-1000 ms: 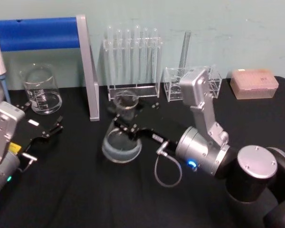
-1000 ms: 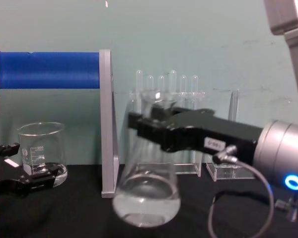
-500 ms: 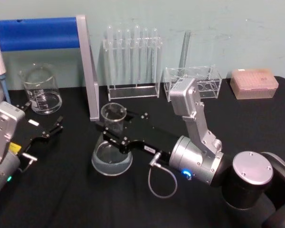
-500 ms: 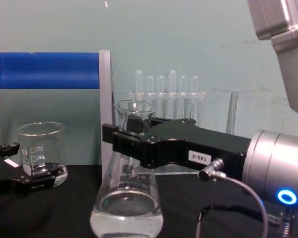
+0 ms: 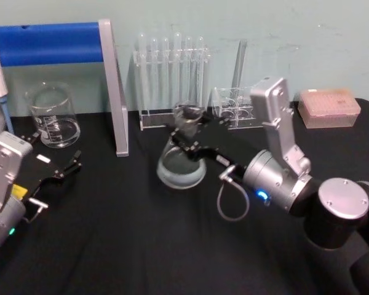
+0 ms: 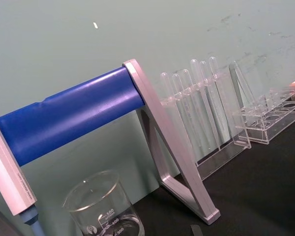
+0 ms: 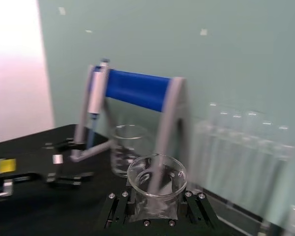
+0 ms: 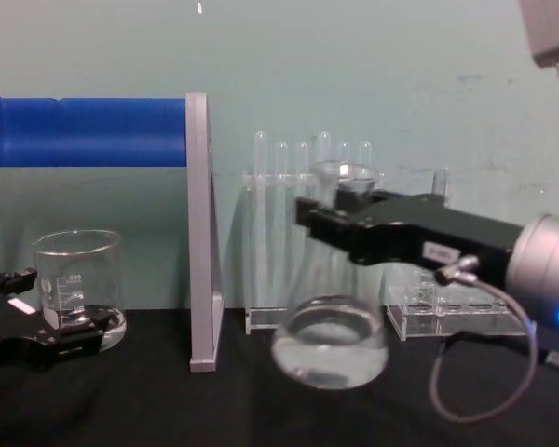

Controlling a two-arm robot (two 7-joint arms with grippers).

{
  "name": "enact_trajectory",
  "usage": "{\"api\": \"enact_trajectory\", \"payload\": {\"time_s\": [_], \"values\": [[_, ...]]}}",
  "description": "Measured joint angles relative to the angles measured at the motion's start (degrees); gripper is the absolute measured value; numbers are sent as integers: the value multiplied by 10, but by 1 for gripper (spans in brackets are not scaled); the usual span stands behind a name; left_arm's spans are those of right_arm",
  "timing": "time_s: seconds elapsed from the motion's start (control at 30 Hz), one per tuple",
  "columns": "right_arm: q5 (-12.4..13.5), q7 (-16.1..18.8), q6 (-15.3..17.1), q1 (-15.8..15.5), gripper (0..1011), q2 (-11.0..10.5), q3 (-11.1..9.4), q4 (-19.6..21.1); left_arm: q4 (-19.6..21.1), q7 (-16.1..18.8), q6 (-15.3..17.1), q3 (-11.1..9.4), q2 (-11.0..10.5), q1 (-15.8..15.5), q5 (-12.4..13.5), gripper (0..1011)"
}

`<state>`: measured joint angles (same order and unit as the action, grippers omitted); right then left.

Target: Grasp the erlenmeyer flask with one hand, shake it three times, then place it back.

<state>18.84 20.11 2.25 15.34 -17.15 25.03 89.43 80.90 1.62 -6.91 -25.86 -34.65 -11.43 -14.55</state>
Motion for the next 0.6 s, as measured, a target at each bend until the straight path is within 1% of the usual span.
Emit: {"api": "enact_trajectory", "payload": {"time_s": [0.2, 0.27, 0.37, 0.6], "values": [[-14, -25, -4, 5, 449, 2, -26, -16, 0, 0, 0, 0, 0, 0, 0, 1001], [-17, -29, -4, 6, 449, 3, -32, -19, 0, 0, 0, 0, 0, 0, 0, 1001], [-25, -38, -5, 7, 449, 3, -47, -24, 0, 0, 0, 0, 0, 0, 0, 1001], [-37, -48, -6, 7, 449, 5, -66, -29, 0, 0, 0, 0, 0, 0, 0, 1001]]}}
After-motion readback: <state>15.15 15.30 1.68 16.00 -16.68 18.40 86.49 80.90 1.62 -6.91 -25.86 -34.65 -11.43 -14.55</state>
